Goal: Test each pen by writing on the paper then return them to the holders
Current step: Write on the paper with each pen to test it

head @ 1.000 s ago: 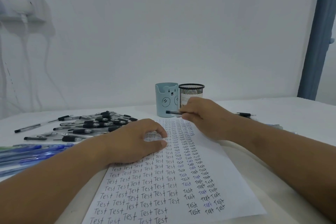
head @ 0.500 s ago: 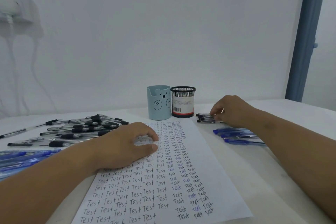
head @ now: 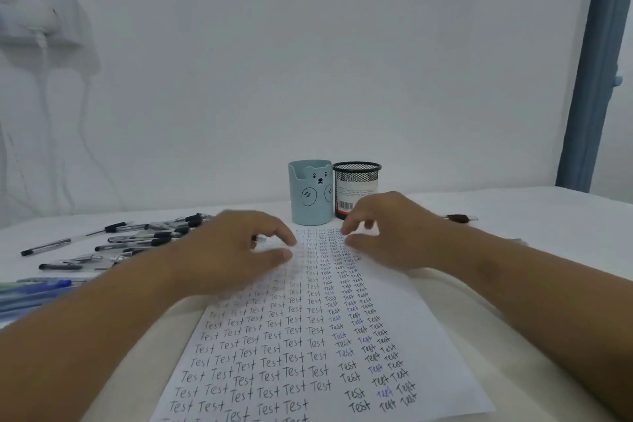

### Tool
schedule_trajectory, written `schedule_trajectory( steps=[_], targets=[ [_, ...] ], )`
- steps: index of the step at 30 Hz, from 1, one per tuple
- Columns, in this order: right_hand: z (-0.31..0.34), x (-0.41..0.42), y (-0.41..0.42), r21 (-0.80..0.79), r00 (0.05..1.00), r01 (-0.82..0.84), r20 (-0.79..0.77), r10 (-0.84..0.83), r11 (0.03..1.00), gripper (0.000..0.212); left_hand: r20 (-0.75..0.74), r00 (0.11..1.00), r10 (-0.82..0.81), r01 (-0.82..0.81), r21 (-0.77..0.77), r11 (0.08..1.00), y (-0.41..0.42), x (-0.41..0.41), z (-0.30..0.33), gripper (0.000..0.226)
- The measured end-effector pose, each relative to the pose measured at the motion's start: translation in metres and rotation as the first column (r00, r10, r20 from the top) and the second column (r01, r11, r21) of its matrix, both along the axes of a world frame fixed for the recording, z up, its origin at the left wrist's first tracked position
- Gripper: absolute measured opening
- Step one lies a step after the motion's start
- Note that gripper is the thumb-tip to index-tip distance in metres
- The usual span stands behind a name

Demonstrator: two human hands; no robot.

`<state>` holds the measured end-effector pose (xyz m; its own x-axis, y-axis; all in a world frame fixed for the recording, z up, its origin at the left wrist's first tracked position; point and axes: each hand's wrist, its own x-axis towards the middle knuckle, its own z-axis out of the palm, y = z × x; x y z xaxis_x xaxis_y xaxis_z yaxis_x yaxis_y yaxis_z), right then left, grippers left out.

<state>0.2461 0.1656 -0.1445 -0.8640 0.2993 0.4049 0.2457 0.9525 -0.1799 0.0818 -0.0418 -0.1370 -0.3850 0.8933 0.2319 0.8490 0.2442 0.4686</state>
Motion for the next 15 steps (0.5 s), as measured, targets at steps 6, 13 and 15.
schedule_trajectory(
  steps=[6,13,15],
  targets=[
    [-0.007,-0.013,-0.041,-0.004,0.975,-0.196,0.102,0.195,0.981,0.022,-0.173,0.978,0.118,-0.141,-0.128,0.982,-0.041,-0.041,0.042,0.017],
    [-0.010,-0.014,-0.041,-0.036,0.970,-0.222,0.095,0.224,0.974,0.018,-0.136,0.978,0.160,-0.209,-0.541,0.814,-0.067,-0.061,0.056,0.020],
    [-0.009,-0.013,-0.040,-0.044,0.969,-0.228,0.090,0.231,0.973,0.017,-0.135,0.975,0.177,-0.222,-0.522,0.824,-0.065,-0.063,0.054,0.017]
  ],
)
